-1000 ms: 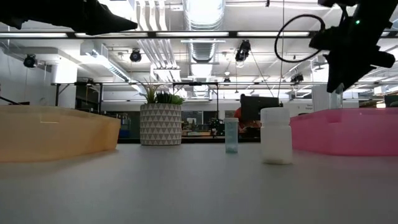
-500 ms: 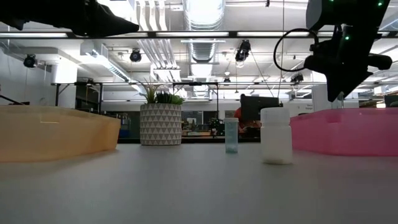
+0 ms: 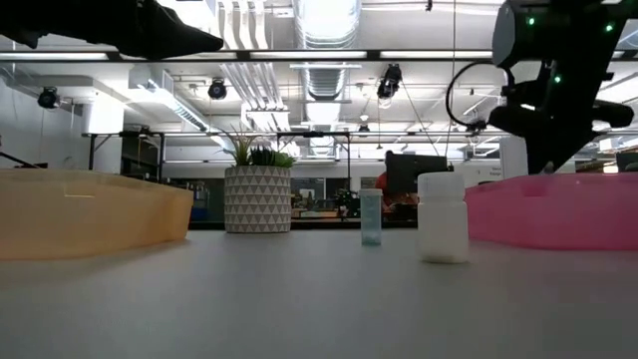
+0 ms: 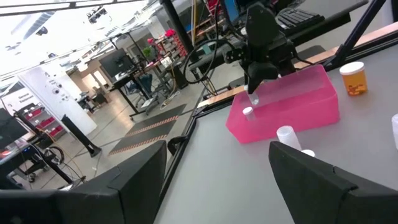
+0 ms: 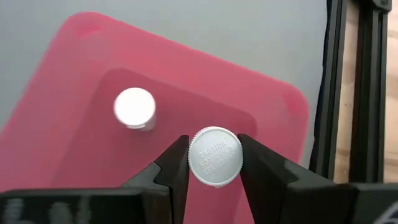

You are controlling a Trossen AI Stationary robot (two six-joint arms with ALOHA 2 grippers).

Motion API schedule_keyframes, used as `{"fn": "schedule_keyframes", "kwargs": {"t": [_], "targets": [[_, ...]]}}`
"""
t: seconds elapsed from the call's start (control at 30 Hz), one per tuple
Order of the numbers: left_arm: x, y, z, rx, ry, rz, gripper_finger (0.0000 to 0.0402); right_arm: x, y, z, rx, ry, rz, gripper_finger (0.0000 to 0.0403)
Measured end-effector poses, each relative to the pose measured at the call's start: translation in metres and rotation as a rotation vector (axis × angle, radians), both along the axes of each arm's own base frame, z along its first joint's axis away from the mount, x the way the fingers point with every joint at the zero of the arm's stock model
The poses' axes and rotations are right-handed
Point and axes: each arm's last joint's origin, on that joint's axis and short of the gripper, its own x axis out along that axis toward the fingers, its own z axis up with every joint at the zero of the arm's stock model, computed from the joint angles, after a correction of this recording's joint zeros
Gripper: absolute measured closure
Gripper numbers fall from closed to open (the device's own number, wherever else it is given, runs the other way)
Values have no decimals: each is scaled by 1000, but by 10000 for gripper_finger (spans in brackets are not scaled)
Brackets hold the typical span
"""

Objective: Pick and place medicine bottles into bin by pill shape (circle, oval)
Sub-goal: Put the blue tablet bottle into the pink bin

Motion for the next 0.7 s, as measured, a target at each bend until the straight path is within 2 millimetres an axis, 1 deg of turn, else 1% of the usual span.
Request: {"fn": "schedule_keyframes", "kwargs": {"t": [0.2, 0.53, 0.7], "targets": [[0, 0, 0, 0, -5, 0, 134, -9, -4, -17, -3, 13, -87, 286], [1, 0, 0, 0, -4, 0, 134, -11, -5, -32, -51, -38, -126, 285], [1, 0, 0, 0, -3, 0, 134, -12, -6, -35, -66, -32, -126, 285]]}}
